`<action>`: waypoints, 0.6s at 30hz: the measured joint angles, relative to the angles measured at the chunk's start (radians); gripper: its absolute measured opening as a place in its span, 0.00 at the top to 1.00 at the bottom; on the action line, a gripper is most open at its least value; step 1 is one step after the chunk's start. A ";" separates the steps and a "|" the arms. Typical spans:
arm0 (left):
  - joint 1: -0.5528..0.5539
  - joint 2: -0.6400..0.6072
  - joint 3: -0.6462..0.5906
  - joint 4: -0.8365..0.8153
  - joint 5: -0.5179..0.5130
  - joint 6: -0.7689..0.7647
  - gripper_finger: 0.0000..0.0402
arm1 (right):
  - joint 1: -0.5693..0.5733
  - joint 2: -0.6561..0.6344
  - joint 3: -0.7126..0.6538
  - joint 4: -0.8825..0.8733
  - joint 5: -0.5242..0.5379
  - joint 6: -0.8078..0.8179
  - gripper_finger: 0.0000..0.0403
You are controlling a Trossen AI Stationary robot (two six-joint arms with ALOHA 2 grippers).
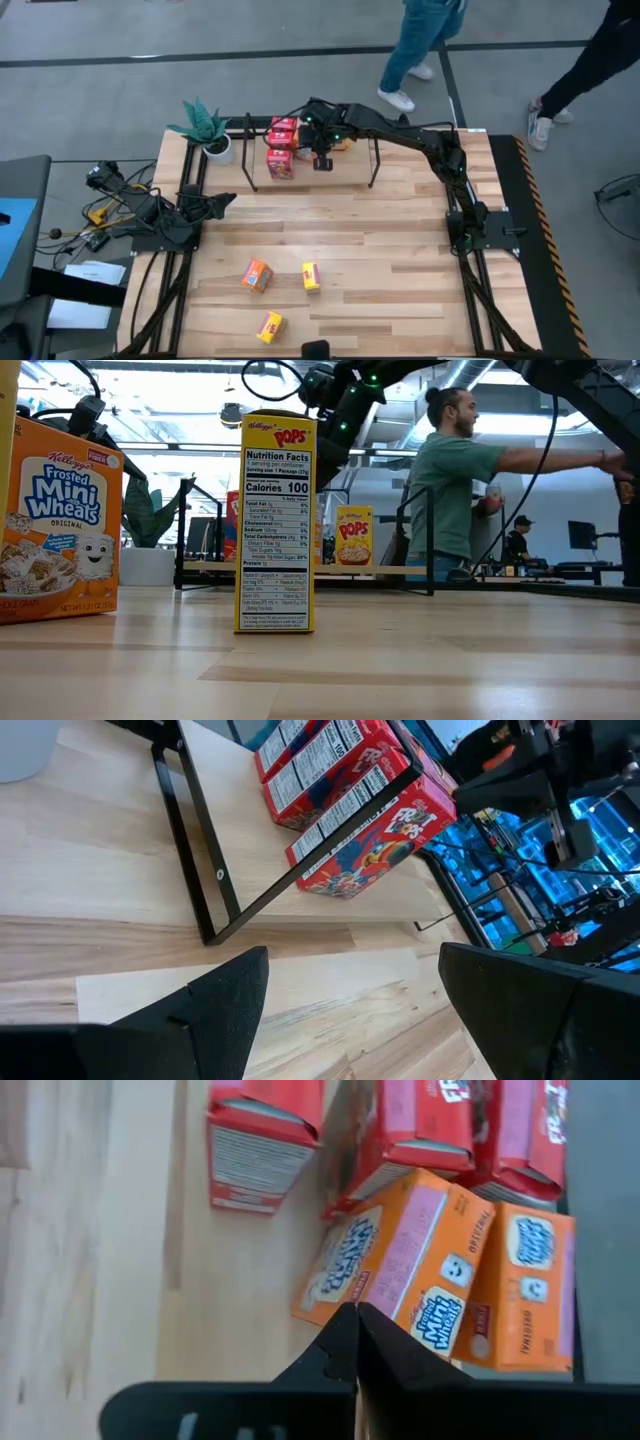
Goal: Stack cereal on shelf
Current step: Put the orange cereal box on the shelf aligned with the other orange cereal boxes
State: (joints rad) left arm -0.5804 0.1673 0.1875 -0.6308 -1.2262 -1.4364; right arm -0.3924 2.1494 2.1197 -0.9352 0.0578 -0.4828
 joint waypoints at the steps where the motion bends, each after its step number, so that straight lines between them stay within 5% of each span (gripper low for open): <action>1: 0.000 0.000 0.000 0.000 0.000 0.000 0.29 | -0.003 0.000 0.000 0.000 -0.001 0.000 0.96; 6: 0.000 0.000 0.000 0.000 0.001 0.000 0.29 | -0.003 0.000 0.000 -0.001 0.012 -0.005 0.94; 12: 0.000 0.000 0.000 0.000 0.001 0.000 0.29 | 0.006 0.000 0.000 -0.001 0.169 -0.065 0.91; 18: 0.000 0.000 0.000 0.000 0.002 0.000 0.29 | 0.027 -0.009 0.000 -0.015 0.176 -0.066 0.92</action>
State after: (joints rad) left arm -0.5805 0.1673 0.1875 -0.6308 -1.2243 -1.4365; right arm -0.3655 2.1405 2.1201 -0.9499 0.2333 -0.5484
